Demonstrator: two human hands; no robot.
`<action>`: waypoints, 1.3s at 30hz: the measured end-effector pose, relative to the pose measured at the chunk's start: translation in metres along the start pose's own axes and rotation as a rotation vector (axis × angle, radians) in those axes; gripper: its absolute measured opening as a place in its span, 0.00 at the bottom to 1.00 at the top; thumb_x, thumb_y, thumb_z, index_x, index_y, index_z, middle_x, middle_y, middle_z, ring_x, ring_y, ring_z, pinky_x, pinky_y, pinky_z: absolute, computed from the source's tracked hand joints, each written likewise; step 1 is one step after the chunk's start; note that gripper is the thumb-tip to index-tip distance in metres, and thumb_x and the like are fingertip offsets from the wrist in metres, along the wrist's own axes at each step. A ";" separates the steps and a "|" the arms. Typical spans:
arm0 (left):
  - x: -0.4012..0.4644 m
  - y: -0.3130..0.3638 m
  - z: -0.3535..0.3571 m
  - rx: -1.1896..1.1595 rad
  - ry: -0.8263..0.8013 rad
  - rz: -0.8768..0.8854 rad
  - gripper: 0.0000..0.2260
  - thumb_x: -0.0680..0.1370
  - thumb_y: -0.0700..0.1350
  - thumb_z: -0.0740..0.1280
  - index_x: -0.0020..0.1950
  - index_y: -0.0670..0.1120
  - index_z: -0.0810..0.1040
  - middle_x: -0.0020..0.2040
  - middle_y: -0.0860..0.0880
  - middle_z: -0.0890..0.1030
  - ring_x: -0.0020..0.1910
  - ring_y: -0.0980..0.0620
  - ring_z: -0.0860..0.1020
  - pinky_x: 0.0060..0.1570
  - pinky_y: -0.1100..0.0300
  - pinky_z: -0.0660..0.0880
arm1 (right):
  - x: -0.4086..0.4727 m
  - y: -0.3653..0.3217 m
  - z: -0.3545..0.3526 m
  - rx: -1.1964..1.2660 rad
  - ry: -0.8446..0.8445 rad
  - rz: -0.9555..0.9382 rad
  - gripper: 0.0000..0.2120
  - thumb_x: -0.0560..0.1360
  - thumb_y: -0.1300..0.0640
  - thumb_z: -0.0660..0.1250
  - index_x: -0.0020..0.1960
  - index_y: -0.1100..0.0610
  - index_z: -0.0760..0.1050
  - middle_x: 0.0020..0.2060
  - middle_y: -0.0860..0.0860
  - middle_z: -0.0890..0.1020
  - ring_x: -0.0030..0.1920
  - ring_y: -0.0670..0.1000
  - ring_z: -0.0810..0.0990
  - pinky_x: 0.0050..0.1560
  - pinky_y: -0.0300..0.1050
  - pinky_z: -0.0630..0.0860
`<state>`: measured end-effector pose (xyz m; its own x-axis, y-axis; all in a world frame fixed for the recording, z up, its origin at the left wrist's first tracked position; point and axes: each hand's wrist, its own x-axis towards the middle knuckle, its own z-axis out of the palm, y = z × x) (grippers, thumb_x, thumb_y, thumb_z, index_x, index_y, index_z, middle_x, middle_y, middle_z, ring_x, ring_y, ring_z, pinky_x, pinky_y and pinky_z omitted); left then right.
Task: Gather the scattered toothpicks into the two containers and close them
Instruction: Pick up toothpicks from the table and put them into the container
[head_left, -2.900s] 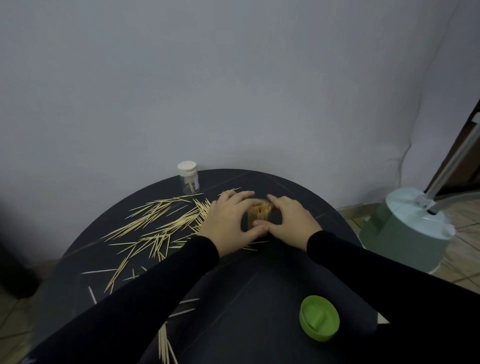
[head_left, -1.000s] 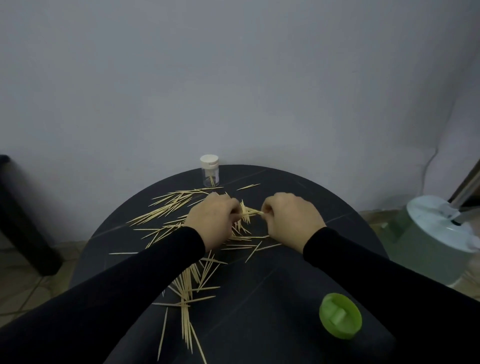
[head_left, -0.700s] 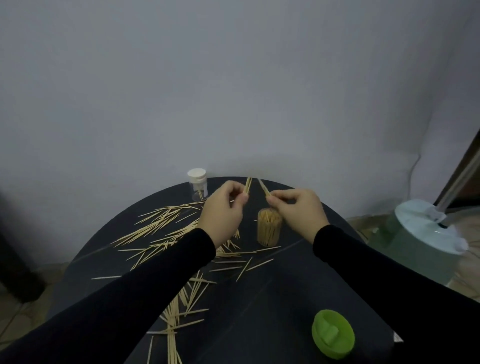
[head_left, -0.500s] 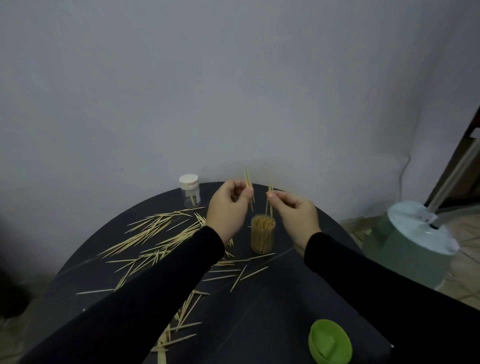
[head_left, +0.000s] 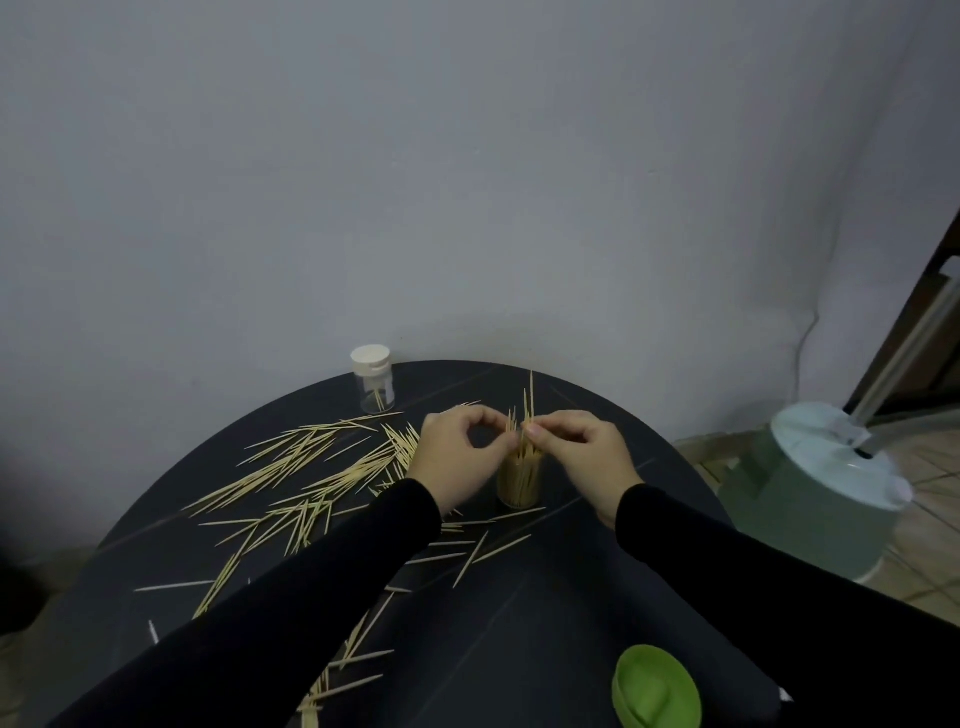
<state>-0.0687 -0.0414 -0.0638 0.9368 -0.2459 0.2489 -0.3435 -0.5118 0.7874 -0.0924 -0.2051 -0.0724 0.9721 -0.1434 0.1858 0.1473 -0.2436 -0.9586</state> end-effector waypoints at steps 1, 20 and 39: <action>0.000 0.001 -0.001 0.006 0.010 0.036 0.09 0.75 0.52 0.69 0.55 0.59 0.76 0.55 0.59 0.77 0.64 0.52 0.69 0.63 0.51 0.69 | 0.001 0.002 -0.001 -0.028 -0.003 -0.005 0.04 0.74 0.56 0.71 0.46 0.47 0.81 0.53 0.50 0.77 0.55 0.49 0.77 0.52 0.40 0.76; -0.010 0.002 -0.011 0.558 -0.114 0.482 0.23 0.78 0.54 0.63 0.73 0.55 0.66 0.69 0.56 0.71 0.72 0.54 0.61 0.69 0.52 0.59 | -0.003 0.005 -0.022 -0.403 -0.238 -0.140 0.26 0.73 0.55 0.71 0.70 0.47 0.69 0.56 0.42 0.78 0.58 0.43 0.75 0.63 0.48 0.73; -0.008 -0.001 -0.005 0.261 -0.169 0.161 0.34 0.71 0.66 0.64 0.74 0.59 0.59 0.71 0.51 0.66 0.72 0.51 0.59 0.69 0.45 0.64 | -0.004 0.006 -0.021 -0.552 -0.208 -0.146 0.26 0.72 0.48 0.71 0.68 0.44 0.70 0.55 0.43 0.76 0.57 0.42 0.73 0.63 0.50 0.73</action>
<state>-0.0759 -0.0347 -0.0634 0.8527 -0.4620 0.2441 -0.5116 -0.6433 0.5696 -0.0990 -0.2260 -0.0748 0.9724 0.1064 0.2077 0.2199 -0.7158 -0.6628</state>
